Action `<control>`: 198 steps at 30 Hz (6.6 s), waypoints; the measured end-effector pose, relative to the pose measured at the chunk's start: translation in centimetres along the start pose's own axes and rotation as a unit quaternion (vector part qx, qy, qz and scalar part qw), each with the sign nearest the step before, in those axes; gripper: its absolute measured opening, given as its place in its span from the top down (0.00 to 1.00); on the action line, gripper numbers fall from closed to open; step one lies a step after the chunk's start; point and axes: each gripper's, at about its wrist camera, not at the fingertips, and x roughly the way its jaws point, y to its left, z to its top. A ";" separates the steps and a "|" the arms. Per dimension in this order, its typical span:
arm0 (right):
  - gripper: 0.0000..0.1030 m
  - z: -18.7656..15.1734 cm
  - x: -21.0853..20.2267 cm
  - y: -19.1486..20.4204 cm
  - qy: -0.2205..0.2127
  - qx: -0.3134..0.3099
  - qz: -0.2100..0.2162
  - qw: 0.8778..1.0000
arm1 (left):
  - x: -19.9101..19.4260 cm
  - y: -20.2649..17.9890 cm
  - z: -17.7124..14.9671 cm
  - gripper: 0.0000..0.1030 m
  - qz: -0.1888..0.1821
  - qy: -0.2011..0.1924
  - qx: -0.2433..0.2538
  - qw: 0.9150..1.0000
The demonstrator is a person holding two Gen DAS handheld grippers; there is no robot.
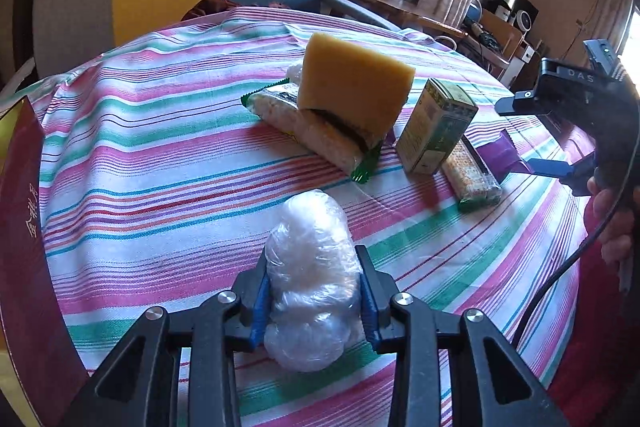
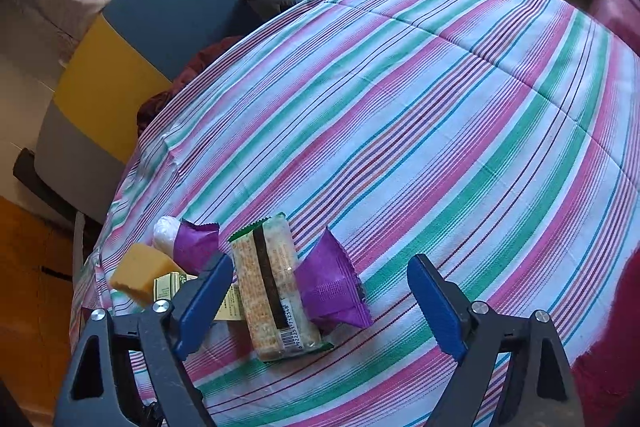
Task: Organize objects
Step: 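Grasp the purple packet with the right tool while the left tool holds the plastic bundle, then carry the plastic bundle into the gold tray and open the left tool, then lower the purple packet into the gold tray and open the right tool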
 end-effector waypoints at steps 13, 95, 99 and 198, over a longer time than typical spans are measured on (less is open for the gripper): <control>0.20 -0.2 1.1 0.3 0.024 -0.003 0.003 1.000 | -0.1 -0.3 -0.4 0.64 0.000 -0.010 0.006 1.000; 0.68 -0.9 2.5 3.2 0.027 -0.136 -0.067 0.988 | -10.7 35.7 0.8 0.56 0.146 0.044 -0.313 0.937; 0.68 -0.9 2.5 3.2 0.027 -0.138 -0.069 0.988 | -10.7 35.5 0.5 0.50 0.161 0.040 -0.311 0.936; 0.40 -29.5 7.5 40.1 0.206 -0.395 0.249 0.860 | -29.4 27.7 -15.7 0.49 0.292 -0.137 -0.354 0.878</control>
